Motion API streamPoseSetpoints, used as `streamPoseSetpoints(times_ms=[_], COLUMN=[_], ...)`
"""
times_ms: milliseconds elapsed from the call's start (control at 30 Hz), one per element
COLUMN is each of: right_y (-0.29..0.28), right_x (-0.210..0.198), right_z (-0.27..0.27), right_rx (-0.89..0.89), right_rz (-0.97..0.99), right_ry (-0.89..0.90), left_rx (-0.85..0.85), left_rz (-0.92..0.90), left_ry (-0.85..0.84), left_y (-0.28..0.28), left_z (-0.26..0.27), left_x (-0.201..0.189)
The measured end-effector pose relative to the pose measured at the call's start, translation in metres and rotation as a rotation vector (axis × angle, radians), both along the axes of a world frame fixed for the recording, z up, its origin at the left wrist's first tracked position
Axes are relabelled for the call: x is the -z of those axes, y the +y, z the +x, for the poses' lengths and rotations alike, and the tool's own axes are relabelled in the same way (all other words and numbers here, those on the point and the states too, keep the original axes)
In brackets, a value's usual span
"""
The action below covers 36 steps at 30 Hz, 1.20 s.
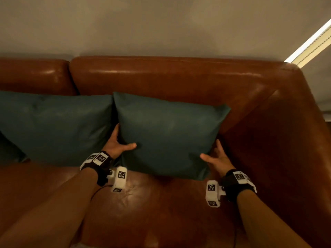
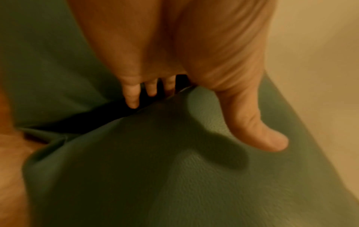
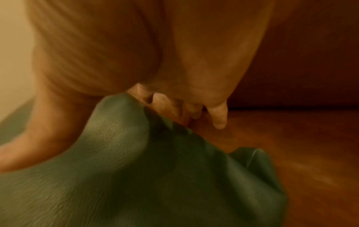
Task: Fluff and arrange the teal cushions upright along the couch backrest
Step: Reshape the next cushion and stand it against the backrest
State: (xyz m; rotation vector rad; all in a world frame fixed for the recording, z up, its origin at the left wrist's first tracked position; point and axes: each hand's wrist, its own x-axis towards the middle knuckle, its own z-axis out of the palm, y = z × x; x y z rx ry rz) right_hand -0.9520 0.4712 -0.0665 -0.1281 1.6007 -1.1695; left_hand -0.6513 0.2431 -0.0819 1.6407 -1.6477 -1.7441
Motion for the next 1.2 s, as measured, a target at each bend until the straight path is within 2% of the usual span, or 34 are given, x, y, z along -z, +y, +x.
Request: streamPoseSetpoints(times_ms=[67,167,300,433,667,800,1000,1200], right_y=[-0.007,-0.024,-0.025,-0.017,-0.041,-0.056,-0.059,-0.045], right_x=[0.011,0.019,0.021,0.024,0.033,0.044,0.051,0.049], right_z=[-0.006,-0.010,-0.001,-0.004,-0.020,-0.026,-0.033,-0.029], right_rx=[0.061,0.052,0.097,0.085,0.007,0.014,0.061,-0.002], right_rz=[0.006,-0.057,-0.129,-0.136,-0.054,-0.032,-0.141,-0.086], right_ry=[-0.032,-0.062,0.052,0.180,0.191,0.273,0.317,0.318], left_rx=[-0.001,-0.091,-0.152,-0.119,-0.181,-0.206,-0.190,-0.195], left_rz=[0.024,0.104,0.072,-0.023,-0.138,-0.182,-0.173,-0.123], left_ry=[-0.051,-0.009,0.099,0.159,0.044,0.036,0.064,0.072], left_y=[-0.007,-0.008,0.005,0.011,0.007,0.005,0.006,0.017], left_z=[-0.008,-0.023,-0.015,-0.006,-0.034,-0.041,-0.032,-0.028], left_x=[0.003,0.001,-0.002,0.003,0.011,0.014,0.017,0.024])
